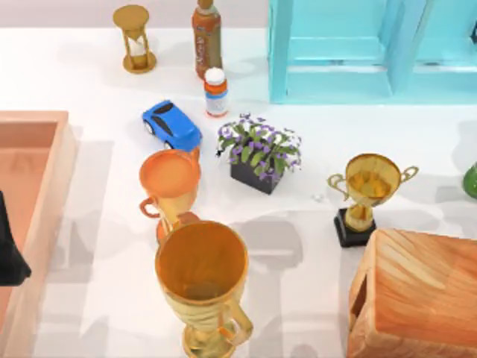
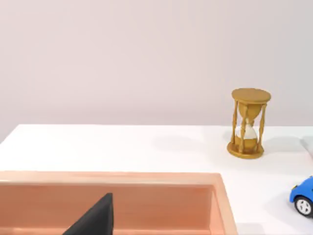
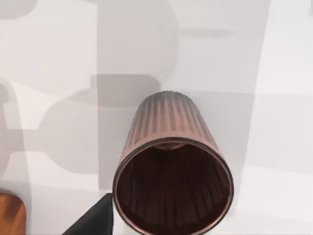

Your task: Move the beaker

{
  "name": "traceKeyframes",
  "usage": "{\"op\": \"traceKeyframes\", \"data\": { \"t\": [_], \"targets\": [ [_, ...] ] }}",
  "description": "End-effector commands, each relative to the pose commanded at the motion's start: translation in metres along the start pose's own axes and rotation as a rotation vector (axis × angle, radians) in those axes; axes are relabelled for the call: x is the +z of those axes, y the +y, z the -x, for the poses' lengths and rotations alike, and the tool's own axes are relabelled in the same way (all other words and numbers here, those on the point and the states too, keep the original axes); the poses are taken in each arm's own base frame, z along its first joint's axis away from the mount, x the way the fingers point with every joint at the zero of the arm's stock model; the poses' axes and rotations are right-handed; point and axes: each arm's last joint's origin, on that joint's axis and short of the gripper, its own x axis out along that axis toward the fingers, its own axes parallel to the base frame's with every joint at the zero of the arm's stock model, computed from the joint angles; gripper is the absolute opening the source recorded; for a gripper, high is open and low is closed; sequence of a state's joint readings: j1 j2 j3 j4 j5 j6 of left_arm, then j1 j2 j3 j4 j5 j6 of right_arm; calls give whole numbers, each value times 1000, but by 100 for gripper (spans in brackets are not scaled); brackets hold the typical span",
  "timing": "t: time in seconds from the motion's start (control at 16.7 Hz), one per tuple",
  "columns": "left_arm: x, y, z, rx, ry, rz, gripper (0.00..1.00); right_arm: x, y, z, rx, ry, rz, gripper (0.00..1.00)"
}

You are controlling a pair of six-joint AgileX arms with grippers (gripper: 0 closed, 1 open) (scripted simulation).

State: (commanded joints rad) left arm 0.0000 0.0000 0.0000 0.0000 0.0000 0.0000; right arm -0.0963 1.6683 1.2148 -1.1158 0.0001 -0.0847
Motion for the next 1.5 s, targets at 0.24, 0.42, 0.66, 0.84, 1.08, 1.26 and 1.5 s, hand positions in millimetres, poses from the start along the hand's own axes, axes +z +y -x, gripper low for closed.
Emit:
{"op": "traceKeyframes", "data": {
  "t": [0.24,0.42,0.66,0.84,1.08,1.26,1.5],
  "targets": [
    [0,0,0,0,0,0,100,-7,0,-27,0,1,0,100],
    [0,0,0,0,0,0,100,-9,1,-44,0,-3,0,100],
    [0,0,0,0,0,0,100,-13,4,-61,0,3,0,100],
    [0,0,0,0,0,0,100,-13,4,-61,0,3,0,100],
    [0,0,0,0,0,0,100,-13,4,-61,0,3,0,70],
    [0,0,0,0,0,0,100,-13,4,-61,0,3,0,47],
    [0,0,0,0,0,0,100,-13,4,-61,0,3,0,17]
  ]
}}
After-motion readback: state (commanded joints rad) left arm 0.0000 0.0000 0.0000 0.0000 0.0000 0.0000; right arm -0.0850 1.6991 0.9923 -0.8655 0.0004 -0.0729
